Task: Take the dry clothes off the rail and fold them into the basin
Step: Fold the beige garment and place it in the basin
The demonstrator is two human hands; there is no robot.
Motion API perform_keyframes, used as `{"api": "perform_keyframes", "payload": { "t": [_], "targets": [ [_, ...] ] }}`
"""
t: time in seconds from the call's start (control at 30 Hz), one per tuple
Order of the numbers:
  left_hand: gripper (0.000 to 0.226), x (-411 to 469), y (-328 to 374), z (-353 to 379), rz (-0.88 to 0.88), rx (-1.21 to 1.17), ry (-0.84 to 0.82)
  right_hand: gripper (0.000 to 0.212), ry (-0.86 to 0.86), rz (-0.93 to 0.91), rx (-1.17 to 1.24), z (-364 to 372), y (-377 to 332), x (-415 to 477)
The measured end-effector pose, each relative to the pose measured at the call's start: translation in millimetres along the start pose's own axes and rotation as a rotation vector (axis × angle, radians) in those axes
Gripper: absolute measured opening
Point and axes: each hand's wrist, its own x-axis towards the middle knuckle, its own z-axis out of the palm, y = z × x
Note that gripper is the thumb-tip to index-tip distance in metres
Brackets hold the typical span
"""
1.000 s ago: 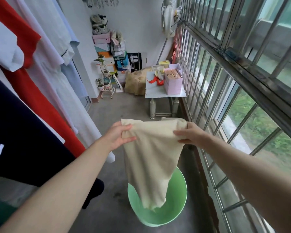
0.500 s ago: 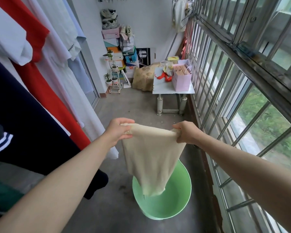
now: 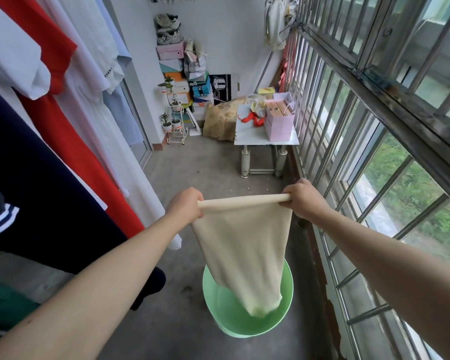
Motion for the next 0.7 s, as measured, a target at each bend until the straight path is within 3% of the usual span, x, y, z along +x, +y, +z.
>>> {"api": "perform_keyframes", "payload": {
  "t": [0.07, 0.13, 0.2, 0.3, 0.4, 0.53, 0.7],
  "targets": [
    [0.017, 5.5, -8.5, -1.0, 0.003, -0.123, 0.050, 0.010, -0.003, 0.099, 0.373, -4.7, 1.3, -10.1],
    [0.018, 6.2, -15.1, -2.5, -0.007, -0.435, 0.030, 0.011, -0.117, 0.198, 0.839, -8.6, -0.4, -27.3],
    [0.010, -0.3, -14.3, -5.6, 0.012, -0.708, -0.076, 0.016, -0.202, 0.223, 1.055, -11.2, 0.1, -38.2],
    [0.010, -11.4, -6.4, -14.0, 0.049, -0.905, -0.167, 0.021, -0.203, 0.219, 1.120, -16.6, 0.6, -39.4],
    [0.017, -14.2, 2.5, -29.8, 0.086, -0.970, -0.131, 0.025, -0.168, 0.195, 1.143, -39.0, -4.7, -28.3],
    [0.017, -14.7, 21.7, -68.4, 0.147, -1.028, -0.073, 0.019, -0.147, 0.076, 1.404, -63.0, -0.6, -13.3],
    [0.019, -10.2, 35.9, -86.7, 0.086, -1.019, -0.104, 0.030, -0.281, 0.117, 1.131, 3.3, 0.6, -22.8]
  ]
}}
